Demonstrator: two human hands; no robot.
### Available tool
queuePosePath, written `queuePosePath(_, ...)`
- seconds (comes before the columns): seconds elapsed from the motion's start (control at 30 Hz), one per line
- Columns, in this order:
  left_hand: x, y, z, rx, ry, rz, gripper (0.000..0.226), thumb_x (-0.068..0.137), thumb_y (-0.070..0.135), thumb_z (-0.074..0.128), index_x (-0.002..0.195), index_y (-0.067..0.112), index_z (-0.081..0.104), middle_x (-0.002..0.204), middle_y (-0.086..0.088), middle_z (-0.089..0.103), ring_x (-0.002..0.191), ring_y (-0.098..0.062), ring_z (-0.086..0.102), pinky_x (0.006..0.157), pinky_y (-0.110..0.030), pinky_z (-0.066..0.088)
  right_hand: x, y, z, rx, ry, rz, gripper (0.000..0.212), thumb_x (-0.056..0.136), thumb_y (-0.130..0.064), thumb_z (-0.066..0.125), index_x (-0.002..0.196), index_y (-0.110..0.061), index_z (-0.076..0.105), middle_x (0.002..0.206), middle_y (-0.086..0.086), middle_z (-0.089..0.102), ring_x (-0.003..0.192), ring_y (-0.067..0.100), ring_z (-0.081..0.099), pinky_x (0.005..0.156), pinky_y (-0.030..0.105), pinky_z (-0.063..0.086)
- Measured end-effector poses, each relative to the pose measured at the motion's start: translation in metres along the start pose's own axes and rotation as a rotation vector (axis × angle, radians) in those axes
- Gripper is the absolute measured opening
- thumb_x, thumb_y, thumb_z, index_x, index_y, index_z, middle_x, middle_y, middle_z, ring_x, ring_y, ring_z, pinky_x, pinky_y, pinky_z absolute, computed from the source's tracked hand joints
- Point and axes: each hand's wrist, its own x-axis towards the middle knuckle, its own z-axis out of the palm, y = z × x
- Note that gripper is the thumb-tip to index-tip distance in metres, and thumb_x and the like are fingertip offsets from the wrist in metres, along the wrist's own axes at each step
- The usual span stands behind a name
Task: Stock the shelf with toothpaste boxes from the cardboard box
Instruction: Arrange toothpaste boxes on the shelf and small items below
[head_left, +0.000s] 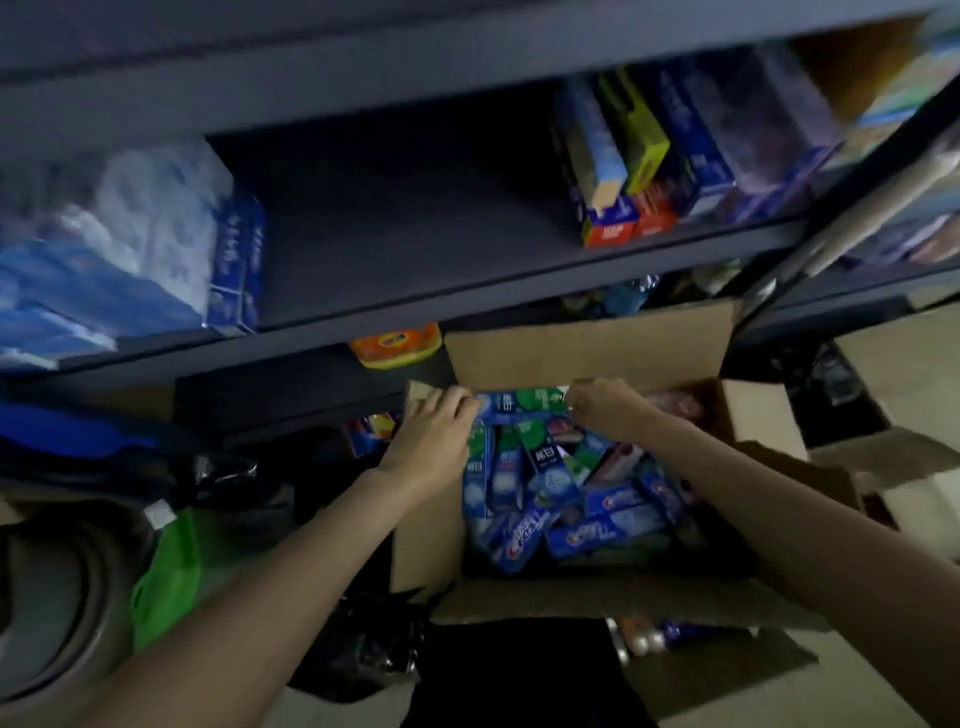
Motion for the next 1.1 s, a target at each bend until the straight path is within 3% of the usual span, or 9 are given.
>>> queuePosePath(0.17,0.031,-0.011,0.057,0.020,-0.088,-0.113,0.046,0.092,0.015,0.040,0.138,0.016,0.032,0.142,-0.003,0.031,0.130,-0.024,0.033,0.103,-0.037,0.029,0.072,0.022,0.065,-0.036,0.019,-0.046,0.046,0.091,-0.007,0.048,0.136,-0.003,0.039,0.143,0.014,0.038,0.131,0.030,0.038,0.102,0.039,0.041)
queuePosePath(0.27,0.045,-0.012,0.078,-0.007,-0.118,-0.189,0.046,0.090,0.015,0.044,0.135,0.015,0.035,0.140,-0.004,0.034,0.126,-0.024,0.036,0.101,-0.038,0.033,0.102,0.019,0.085,-0.104,0.036,-0.130,0.058,0.088,0.001,0.046,0.143,-0.005,0.027,0.150,0.009,0.025,0.136,0.028,0.028,0.102,0.040,0.040)
queuePosePath(0.37,0.050,-0.011,0.091,-0.001,-0.116,-0.213,0.046,0.090,0.014,0.042,0.136,0.017,0.035,0.139,-0.003,0.035,0.124,-0.025,0.038,0.098,-0.039,0.035,0.121,0.013,0.098,-0.169,0.060,-0.105,0.063,0.088,-0.005,0.052,0.143,-0.006,0.021,0.148,0.011,0.023,0.130,0.032,0.032,0.098,0.042,0.043)
queuePosePath(0.53,0.045,-0.012,0.101,-0.038,-0.088,-0.225,0.046,0.090,0.017,0.043,0.135,0.017,0.036,0.138,-0.002,0.037,0.122,-0.025,0.040,0.097,-0.037,0.035,0.135,-0.002,0.112,-0.225,0.052,0.013,0.052,0.090,-0.003,0.051,0.135,0.001,0.026,0.135,0.018,0.033,0.105,0.031,0.058,0.070,0.034,0.045)
queuePosePath(0.67,0.038,-0.012,0.100,-0.104,-0.109,-0.261,0.043,0.091,0.020,0.041,0.133,0.015,0.036,0.135,-0.004,0.037,0.121,-0.025,0.039,0.100,-0.036,0.032,0.140,-0.007,0.111,-0.180,-0.010,0.107,0.059,0.089,-0.017,0.062,0.137,-0.001,0.033,0.142,0.017,0.028,0.126,0.031,0.041,0.094,0.038,0.045)
queuePosePath(0.8,0.020,-0.006,0.092,-0.240,-0.155,-0.300,0.041,0.092,0.016,0.040,0.133,0.014,0.036,0.137,-0.006,0.033,0.122,-0.029,0.037,0.101,-0.037,0.032,0.107,-0.010,0.111,-0.085,-0.103,0.090,0.065,0.078,-0.037,0.073,0.129,-0.006,0.046,0.149,0.016,0.014,0.130,0.033,0.032,0.099,0.040,0.043)
queuePosePath(0.97,0.005,-0.011,0.034,-0.118,-0.180,-0.081,0.074,0.086,0.039,0.057,0.145,0.017,0.018,0.151,-0.001,0.021,0.134,-0.027,0.025,0.108,-0.040,0.025,0.030,-0.020,0.049,-0.149,0.036,-0.202,0.068,0.072,-0.033,0.076,0.130,-0.015,0.045,0.134,0.011,0.030,0.125,0.031,0.031,0.103,0.040,0.038)
queuePosePath(1.03,0.002,-0.008,-0.004,-0.123,-0.246,-0.026,0.078,0.078,0.050,0.064,0.139,0.017,0.029,0.145,-0.003,0.035,0.129,-0.027,0.034,0.105,-0.042,0.032,-0.005,-0.033,0.001,-0.241,0.146,-0.314,0.061,0.074,-0.036,0.071,0.127,-0.018,0.046,0.133,0.007,0.037,0.123,0.028,0.031,0.102,0.039,0.033)
queuePosePath(1.1,-0.003,-0.001,-0.047,-0.216,-0.255,-0.006,0.061,0.073,0.049,0.071,0.117,0.014,0.046,0.117,-0.007,0.058,0.107,-0.026,0.055,0.089,-0.036,0.044,-0.040,-0.049,-0.049,-0.324,0.263,-0.398,0.056,0.076,-0.042,0.066,0.122,-0.017,0.047,0.127,0.005,0.044,0.119,0.026,0.033,0.099,0.038,0.032)
